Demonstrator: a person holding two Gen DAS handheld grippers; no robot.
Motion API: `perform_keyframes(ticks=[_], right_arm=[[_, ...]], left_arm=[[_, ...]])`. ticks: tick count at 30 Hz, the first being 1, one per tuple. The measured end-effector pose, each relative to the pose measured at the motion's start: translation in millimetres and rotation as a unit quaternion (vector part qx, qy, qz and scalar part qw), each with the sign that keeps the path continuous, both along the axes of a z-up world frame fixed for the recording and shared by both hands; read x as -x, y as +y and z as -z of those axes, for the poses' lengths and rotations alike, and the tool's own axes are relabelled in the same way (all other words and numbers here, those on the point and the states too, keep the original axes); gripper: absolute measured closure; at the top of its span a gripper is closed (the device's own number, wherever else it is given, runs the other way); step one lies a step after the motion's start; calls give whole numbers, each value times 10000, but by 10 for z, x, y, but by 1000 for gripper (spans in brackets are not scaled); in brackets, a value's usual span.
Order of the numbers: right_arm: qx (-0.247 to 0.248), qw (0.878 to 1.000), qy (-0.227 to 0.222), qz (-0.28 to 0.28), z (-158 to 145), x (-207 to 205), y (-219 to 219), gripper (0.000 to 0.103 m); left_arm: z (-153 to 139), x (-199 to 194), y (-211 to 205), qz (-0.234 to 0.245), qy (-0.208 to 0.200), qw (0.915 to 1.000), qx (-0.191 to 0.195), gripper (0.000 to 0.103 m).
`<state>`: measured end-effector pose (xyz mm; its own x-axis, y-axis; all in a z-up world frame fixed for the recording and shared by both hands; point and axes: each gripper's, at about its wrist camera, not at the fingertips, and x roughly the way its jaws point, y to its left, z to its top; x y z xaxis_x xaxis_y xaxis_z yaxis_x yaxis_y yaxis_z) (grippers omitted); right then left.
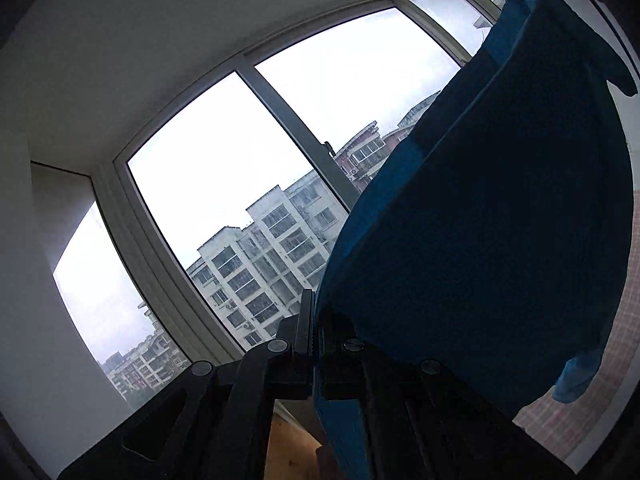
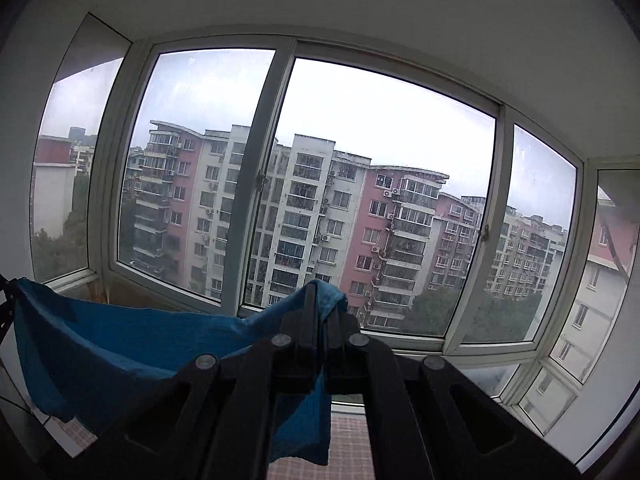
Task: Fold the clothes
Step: 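Lower the coat onto the plaid cloth and release with both tools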
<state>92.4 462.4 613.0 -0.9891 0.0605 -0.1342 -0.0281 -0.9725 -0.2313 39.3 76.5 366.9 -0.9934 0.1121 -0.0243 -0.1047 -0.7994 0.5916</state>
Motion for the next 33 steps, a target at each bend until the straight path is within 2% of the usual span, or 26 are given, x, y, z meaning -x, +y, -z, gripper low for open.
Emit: perform_keyframes(ticks=[3,5,9,14,18,20,22,24,27,29,31,33], right_arm=[[54,9998,-195,-36,106,184,57,102],[139,9988,-467,-35,269,521,156,102],[356,9924,-1175,-18,793,1518,406,102],[564,9774,-2035,-44,1663,2968,668,102],[818,9630,-2565,99,2477,4091,955,102],[888,9553,-2809,253,3001,4515,1087,102],[939,9455,-3091,403,3563,4893,1213,102],[1050,9289,-3522,464,4169,5167,1291,102],[1118,9005,-4144,692,5001,5398,1398,102],[1317,8805,-4490,763,5414,5440,1522,99],[1405,8679,-4706,753,5666,5374,1685,97],[1487,8623,-4776,789,5808,5295,1836,89]], left_arm=[[73,154,28,2,-235,9997,48,102],[212,404,117,-27,-478,9987,165,102],[670,1146,406,-173,-1114,9926,449,102],[1483,2301,780,-511,-2057,9750,662,102],[2307,3222,1125,-618,-2931,9517,682,102],[2807,3621,1333,-653,-3345,9379,644,102],[3384,3954,1548,-687,-3819,9195,629,102],[3994,4179,1757,-694,-4327,8965,645,102],[4734,4416,2043,-763,-4814,8690,854,98],[4971,4519,2106,-761,-5123,8526,700,98],[5009,4555,2106,-794,-5176,8494,653,95],[4854,4647,2028,-756,-5181,8497,626,92]])
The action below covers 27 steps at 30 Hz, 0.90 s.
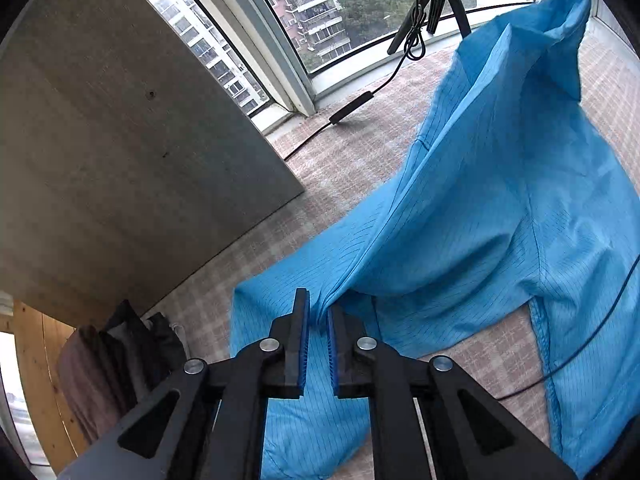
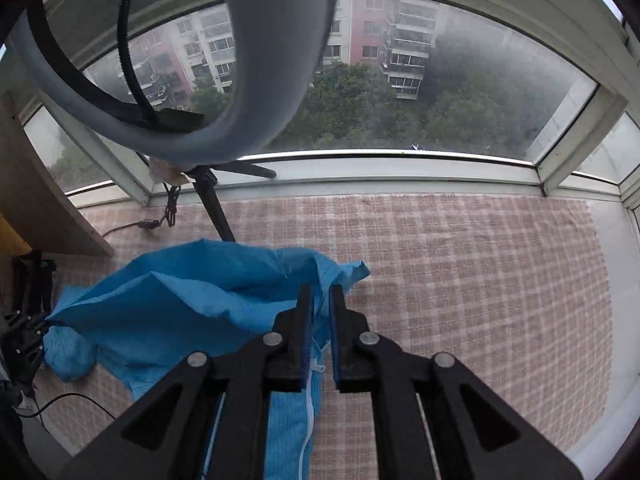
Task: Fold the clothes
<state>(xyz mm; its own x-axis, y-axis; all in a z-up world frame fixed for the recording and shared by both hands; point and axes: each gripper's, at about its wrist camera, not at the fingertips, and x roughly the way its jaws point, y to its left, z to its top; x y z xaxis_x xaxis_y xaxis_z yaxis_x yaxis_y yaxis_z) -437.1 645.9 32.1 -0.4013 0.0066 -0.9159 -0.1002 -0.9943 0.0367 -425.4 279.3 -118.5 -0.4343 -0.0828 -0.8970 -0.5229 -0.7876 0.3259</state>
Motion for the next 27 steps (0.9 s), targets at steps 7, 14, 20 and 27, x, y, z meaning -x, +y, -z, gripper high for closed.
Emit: perform_keyframes(ticks=[7,14,20,27], right_arm=[[235,9994,182,158,-155,-299,250,81],[745,9957,462,-299,-236,-1223,96,73],[982,9927,226,-660,242,-2567,-503,73],[1009,9879,-274,-1146,981,-3814,-1660,73]], left_arm=[[-428,-48,-313,-238,338,9988,247,91],[-363,-632,-840,-421,240,9987,-183,85],[77,-1538,-1019,28,-219,9979,-606,85],[164,-2367,-1440,262,-584,9881,-1397,85]])
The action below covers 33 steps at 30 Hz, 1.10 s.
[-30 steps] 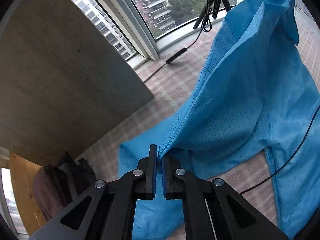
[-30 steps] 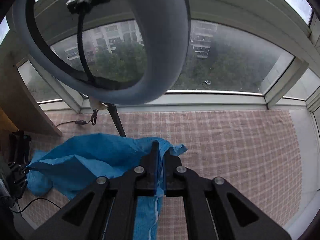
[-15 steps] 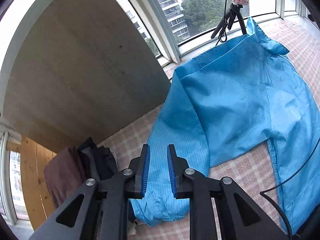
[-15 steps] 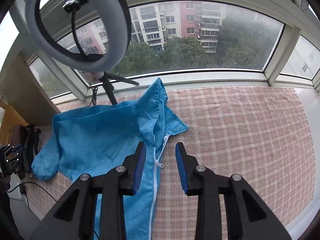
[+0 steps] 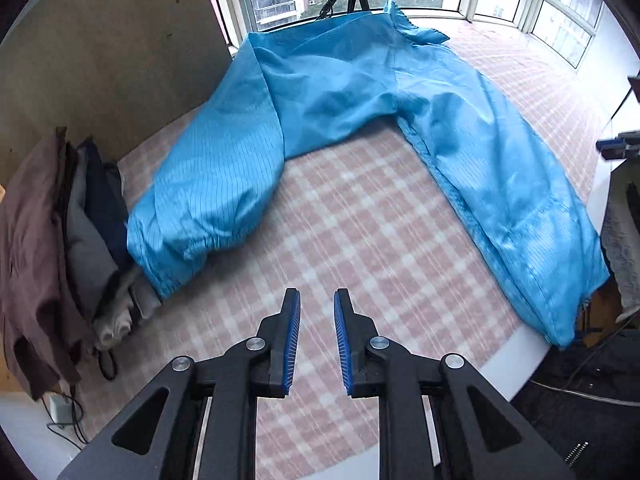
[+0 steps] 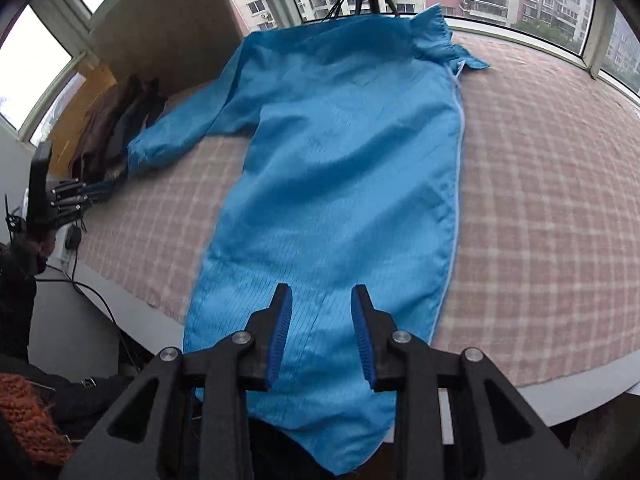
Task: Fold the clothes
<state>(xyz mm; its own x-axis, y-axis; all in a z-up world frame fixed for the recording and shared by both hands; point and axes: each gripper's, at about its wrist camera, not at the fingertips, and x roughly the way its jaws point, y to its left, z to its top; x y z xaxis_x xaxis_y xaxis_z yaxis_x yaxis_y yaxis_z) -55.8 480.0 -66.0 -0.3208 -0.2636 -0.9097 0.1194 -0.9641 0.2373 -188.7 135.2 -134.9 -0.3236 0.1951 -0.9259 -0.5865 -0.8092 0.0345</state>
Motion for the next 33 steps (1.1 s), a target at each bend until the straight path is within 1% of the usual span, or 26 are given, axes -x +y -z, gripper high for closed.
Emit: perform_keyframes(ticks=[3,6,8,10,12,14,16,17,19,20,23,26,28,29,30,31,33], right_arm=[[93,9993,-331,-148,372,-138,-381,73],[-50,9981,-589,-166,690,-97,-543,73],[-172,9969,-753,-170,885,-69,-633,73],[-565,9951,-813,-24,921,-47,-572,73],[-936,9922,-811,153,908,-45,-503,73],[-768,9949,-644,132,753,-124,-543,73],[-350,9981,-483,-174,579,-257,-754,73],[-231,9980,-446,-382,525,-321,-911,72],[-99,9955,-489,-800,511,-418,-1260,64],[-146,9934,-558,-990,545,-446,-1431,56],[-697,9843,-639,-1488,740,-491,-1808,54],[-1349,9706,-695,-1871,967,-482,-2002,54],[-1655,9622,-722,-2040,1069,-468,-2048,54],[-1723,9592,-714,-2127,1099,-461,-2053,55],[-1679,9577,-707,-2227,1115,-453,-2047,58],[-1548,9583,-691,-2301,1116,-439,-2022,64],[-1260,9619,-691,-2325,1085,-364,-1912,90]], left_arm=[[47,-265,-86,63,-102,9998,-145,86],[208,-497,117,408,-246,9988,-134,86],[314,-645,296,647,-438,9964,-323,86],[422,-788,474,844,-618,9933,-492,85],[497,-923,605,942,-643,9921,-517,85],[547,-1045,694,974,-639,9917,-542,85],[544,-1108,652,792,-656,9925,-664,85],[540,-1126,606,653,-623,9936,-684,85],[534,-1140,479,254,-581,9954,-723,86],[529,-1143,399,19,-597,9951,-787,87],[513,-1224,201,-482,-590,9922,-988,87],[535,-1363,38,-831,-479,9906,-978,87],[556,-1463,-63,-1035,-446,9883,-1027,87],[570,-1513,-110,-1125,-435,9871,-1057,87],[586,-1562,-152,-1211,-423,9858,-1085,87],[600,-1605,-179,-1292,-414,9846,-1100,87],[620,-1682,-215,-1442,-399,9825,-1105,87]])
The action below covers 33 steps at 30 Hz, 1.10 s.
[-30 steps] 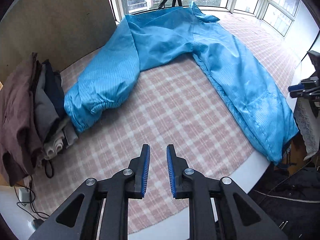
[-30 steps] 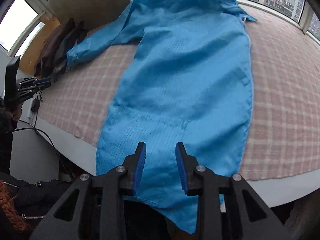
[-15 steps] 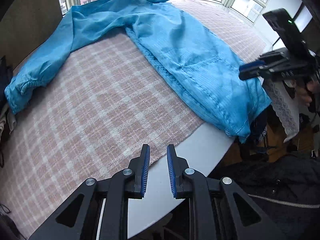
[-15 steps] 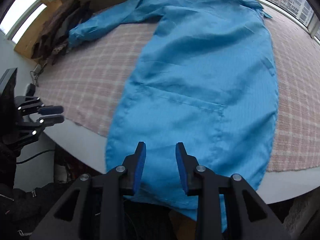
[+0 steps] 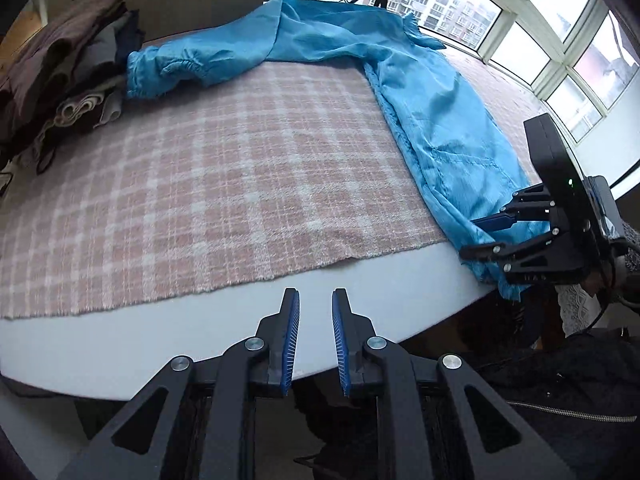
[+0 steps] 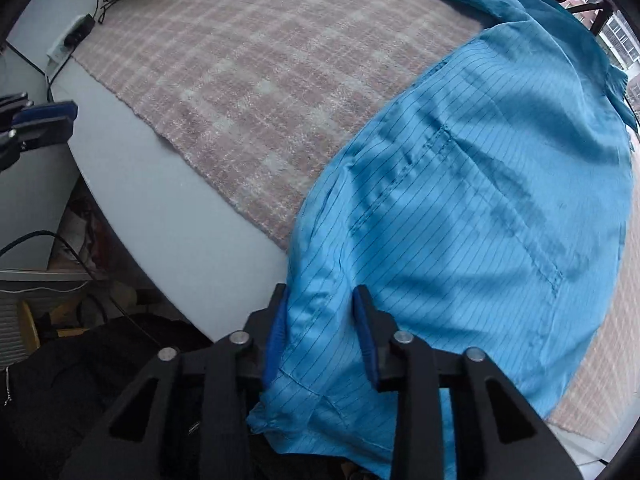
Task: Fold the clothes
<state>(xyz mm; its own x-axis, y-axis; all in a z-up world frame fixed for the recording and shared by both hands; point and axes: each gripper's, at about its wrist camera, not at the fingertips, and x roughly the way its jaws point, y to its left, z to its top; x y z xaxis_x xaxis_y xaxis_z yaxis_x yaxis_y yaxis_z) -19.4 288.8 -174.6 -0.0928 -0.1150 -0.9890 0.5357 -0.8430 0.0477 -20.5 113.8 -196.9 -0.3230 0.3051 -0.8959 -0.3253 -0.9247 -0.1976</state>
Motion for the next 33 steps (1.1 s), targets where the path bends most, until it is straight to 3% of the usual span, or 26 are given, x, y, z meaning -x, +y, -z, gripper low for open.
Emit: perform_keyframes(ticks=[2,4,8,11,12,14,15,18,21,24,27,30,31,32,33], right_arm=[[558,9973,-397,254,-26,146,211,95],[1300,9862,-797,646,-90,300,498,97],[2656,9477,-1174,1325,-344,511,1096,98],[3076,9346,-1315,1214,-475,582,1085,98],[3139,9318,-1425,1140,-481,606,1026,93],[2754,9393,-1750,1061,-374,599,798,79],[2585,9456,-1683,1031,-370,594,736,78],[2372,9610,-1070,931,-529,479,822,78],[1778,9761,-355,1196,-613,417,1193,77],[1360,9791,-138,1508,-478,535,1642,77],[1156,9776,-289,1737,-360,712,1823,77],[1476,9764,-169,1570,-590,956,1657,75],[1493,9777,-45,1475,-679,1083,1527,70],[1483,9791,104,1384,-764,1216,1394,56],[1389,9811,330,1306,-835,1369,1256,48]], left_arm=[[10,-69,-20,-132,-7,9999,9,87],[-2,-130,-14,-206,0,9998,24,87],[-44,-234,46,-271,9,9996,76,85],[-62,-296,140,-211,-23,9998,-15,85],[-61,-304,194,-153,-36,9999,-69,85],[-48,-299,336,11,-62,9998,-175,85],[-42,-296,406,93,-75,9997,-228,85],[-15,-263,704,491,-150,9978,-427,85],[9,-186,997,769,-228,9955,-514,85],[42,-54,1269,1014,-441,9902,-852,85],[79,20,1556,1301,-372,9879,-754,84],[147,71,1725,1446,-405,9859,-732,83],[180,78,1748,1457,-442,9856,-733,82],[214,85,1771,1469,-478,9853,-734,82],[242,86,1791,1479,-494,9852,-706,82]])
